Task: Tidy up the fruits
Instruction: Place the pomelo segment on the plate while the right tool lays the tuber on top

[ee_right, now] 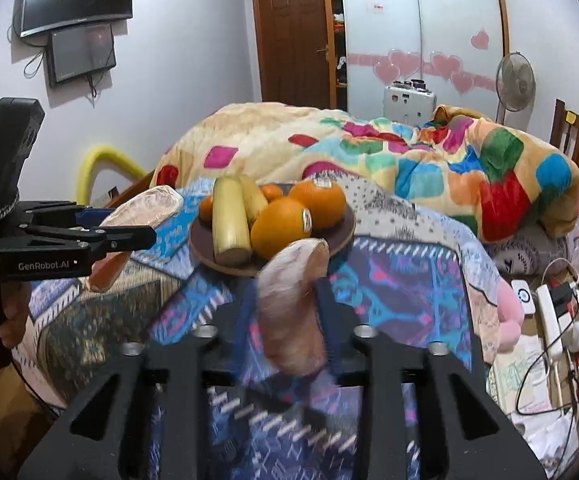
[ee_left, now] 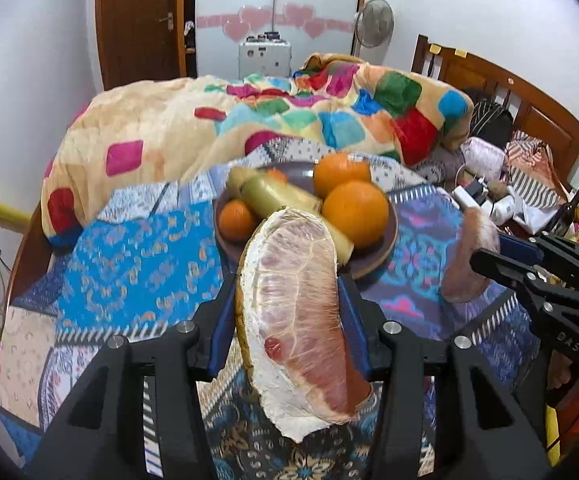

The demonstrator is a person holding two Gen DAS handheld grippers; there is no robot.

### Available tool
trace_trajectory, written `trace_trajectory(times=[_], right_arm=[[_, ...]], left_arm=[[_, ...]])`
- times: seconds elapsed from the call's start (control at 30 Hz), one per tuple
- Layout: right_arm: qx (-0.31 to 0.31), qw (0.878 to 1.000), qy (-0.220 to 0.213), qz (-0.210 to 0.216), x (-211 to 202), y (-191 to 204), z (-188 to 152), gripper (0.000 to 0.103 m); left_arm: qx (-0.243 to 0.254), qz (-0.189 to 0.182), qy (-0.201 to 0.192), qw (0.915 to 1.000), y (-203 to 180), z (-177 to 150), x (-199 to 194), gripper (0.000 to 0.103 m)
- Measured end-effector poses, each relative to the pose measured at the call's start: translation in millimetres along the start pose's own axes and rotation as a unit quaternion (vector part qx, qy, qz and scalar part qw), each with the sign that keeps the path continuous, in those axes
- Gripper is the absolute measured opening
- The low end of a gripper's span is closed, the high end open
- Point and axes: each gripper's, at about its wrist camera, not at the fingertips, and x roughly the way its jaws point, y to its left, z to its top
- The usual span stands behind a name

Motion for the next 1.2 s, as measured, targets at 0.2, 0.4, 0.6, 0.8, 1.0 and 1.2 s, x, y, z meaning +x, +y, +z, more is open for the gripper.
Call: trace_trajectory(times=[0.2,0.4,0.6,0.8,1.0,1.2], right_arm=[[0.008,1.000,0.003,0.003,19.0,-8.9,11.6,0.022],[0.006,1.000,-0.009,0.006,19.3,-12.3,16.9,0.022],[0.006,1.000,-0.021,0.007,17.8,-18.3,25.1,0.021],[0.001,0.999,-0.032,0.003,12.3,-21.7,30.1,0.021],[-0.007,0.999,-0.038,-0.007,11.8,-23.1,38.1,0.021],[-0.005,0.999,-0.040,-0.008,16.5,-23.5,45.3,0.021]], left_arm=[[0.006,-0.003,-0.013,0.9999,-1.6,22.2,10.8,0.048],[0.008,-0.013,-0.007,0.9999,-4.4,44.7,32.1,0.048],[0.015,-0.012,0.003,0.9998,-10.8,64.2,57.1,0.048],[0.015,-0.001,0.001,0.9999,-13.6,71.8,74.3,0.048],[0.025,0.006,0.022,0.9994,-17.7,77.1,88.2,0.049],[0.019,0.015,-0.011,0.9997,-8.2,80.6,65.7,0.050]])
